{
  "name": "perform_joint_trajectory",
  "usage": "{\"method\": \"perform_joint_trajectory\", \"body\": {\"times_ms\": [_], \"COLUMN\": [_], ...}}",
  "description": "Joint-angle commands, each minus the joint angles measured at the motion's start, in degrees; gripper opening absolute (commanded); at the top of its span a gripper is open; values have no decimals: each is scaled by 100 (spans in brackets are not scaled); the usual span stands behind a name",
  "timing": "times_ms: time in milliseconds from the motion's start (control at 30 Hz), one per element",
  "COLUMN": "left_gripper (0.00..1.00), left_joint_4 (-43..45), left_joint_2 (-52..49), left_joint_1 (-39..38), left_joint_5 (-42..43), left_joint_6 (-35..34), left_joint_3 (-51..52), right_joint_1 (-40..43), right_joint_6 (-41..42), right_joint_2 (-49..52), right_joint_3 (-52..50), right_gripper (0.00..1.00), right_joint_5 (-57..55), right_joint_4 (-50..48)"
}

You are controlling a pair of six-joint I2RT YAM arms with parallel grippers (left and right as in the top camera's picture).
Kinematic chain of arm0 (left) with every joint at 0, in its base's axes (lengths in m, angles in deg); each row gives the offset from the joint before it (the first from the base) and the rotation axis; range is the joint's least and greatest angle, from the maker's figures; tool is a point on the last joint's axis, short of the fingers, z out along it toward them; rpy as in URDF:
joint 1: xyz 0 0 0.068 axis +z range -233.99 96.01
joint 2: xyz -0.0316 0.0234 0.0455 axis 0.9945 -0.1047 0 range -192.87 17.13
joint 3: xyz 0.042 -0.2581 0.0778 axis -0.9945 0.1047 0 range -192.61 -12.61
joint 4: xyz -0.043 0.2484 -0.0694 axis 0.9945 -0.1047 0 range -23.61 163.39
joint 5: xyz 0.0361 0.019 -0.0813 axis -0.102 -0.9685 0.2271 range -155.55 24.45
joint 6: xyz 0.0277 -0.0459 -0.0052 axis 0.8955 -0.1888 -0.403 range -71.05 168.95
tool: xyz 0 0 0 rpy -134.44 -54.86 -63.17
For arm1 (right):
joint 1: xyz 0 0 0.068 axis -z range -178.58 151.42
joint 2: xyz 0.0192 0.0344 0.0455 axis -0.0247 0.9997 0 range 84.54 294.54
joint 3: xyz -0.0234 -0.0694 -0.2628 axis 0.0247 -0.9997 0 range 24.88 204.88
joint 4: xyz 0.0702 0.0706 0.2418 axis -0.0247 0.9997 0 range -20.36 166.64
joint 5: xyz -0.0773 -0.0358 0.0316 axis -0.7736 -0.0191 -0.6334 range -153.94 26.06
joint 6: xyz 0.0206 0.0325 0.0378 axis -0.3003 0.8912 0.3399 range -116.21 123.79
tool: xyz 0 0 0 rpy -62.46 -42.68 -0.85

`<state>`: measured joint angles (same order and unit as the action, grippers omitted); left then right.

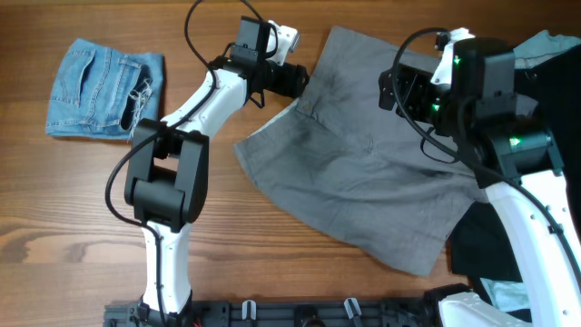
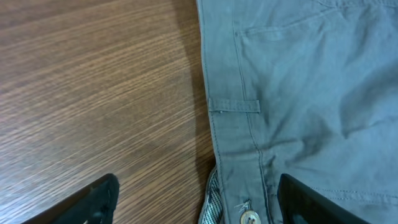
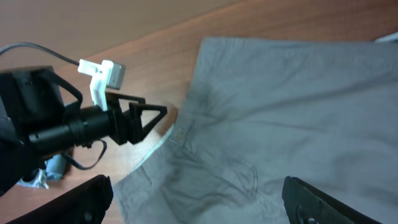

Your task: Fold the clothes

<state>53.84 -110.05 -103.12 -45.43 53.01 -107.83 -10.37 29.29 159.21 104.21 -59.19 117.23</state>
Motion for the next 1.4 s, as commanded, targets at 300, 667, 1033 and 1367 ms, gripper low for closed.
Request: {"method": "perform_joint_trajectory", "body": {"times_ms": [300, 667, 1033, 1367], "left_gripper": [48, 5, 66, 69], "left_joint_4": [-188, -1873, -2262, -3718], "left_joint_2": [-988, -297, 614, 1886], "left_joint_1": [-778, 1853, 2968, 2966], "left_joint_5": [-90, -2837, 238, -509], "left_joint_6": [-48, -1687, -1176, -678], "left_joint_3": [-42, -50, -166, -166], "right_joint_1": [20, 20, 20, 48], "right_joint_6": [46, -304, -280, -184], "right_joint_2": [66, 140, 2632, 4981], "right_joint_3": [70, 70, 63, 59], "right_gripper": [91, 90, 51, 6], "right_joint_5": [173, 101, 46, 328], "right_joint_4": [601, 975, 935, -282]}}
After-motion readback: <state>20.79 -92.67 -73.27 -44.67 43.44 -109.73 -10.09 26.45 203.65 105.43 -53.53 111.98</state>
